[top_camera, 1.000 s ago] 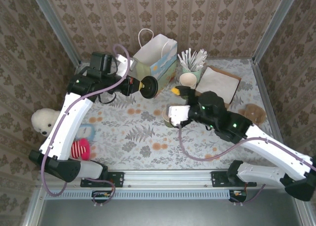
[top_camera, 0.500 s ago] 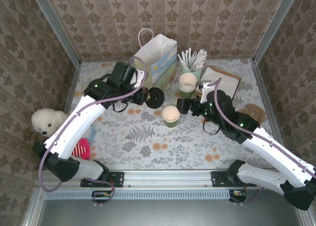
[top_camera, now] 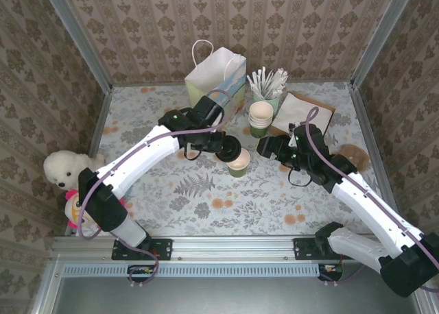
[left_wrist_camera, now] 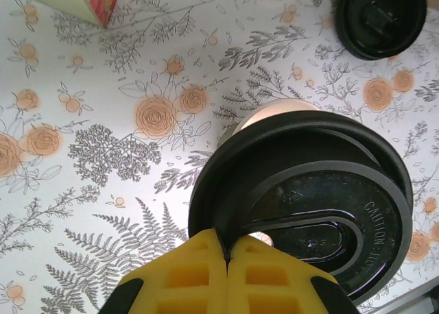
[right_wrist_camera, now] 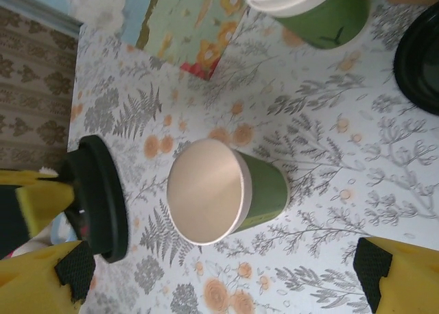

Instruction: Pack the takeout coffee

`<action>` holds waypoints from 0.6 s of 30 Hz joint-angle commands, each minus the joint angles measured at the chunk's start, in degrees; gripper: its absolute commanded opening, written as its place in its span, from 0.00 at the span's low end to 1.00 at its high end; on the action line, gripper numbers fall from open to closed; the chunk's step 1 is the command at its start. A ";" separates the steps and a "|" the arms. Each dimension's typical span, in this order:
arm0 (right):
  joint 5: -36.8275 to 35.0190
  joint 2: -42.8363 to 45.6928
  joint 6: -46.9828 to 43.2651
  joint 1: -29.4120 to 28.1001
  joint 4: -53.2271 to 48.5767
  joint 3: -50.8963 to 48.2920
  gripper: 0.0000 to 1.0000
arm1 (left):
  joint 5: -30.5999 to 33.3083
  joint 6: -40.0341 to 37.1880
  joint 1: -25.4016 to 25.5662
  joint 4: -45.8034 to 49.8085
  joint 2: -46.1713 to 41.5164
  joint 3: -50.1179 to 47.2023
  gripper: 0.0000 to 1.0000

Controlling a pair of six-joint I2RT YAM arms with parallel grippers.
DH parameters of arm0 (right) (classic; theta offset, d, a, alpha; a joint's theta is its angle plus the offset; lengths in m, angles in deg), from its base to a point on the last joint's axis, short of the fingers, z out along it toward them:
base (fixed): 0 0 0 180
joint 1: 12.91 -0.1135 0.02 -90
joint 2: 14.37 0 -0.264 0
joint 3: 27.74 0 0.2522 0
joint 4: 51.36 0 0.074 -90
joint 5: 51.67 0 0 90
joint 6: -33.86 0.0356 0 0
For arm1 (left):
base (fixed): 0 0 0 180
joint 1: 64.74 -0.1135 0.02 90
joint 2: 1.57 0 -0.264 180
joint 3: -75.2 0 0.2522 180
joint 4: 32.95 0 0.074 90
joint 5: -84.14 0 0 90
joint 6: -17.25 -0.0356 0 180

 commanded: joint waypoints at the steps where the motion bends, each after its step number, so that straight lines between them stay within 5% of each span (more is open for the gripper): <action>1: 2.87 -1.67 1.25 0.16 0.85 -0.91 1.00 | 1.85 3.48 1.04 1.79 2.97 2.47 0.00; 18: 5.01 -6.76 4.66 1.19 6.23 -4.86 1.00 | 1.67 2.94 2.18 4.56 12.78 8.69 0.00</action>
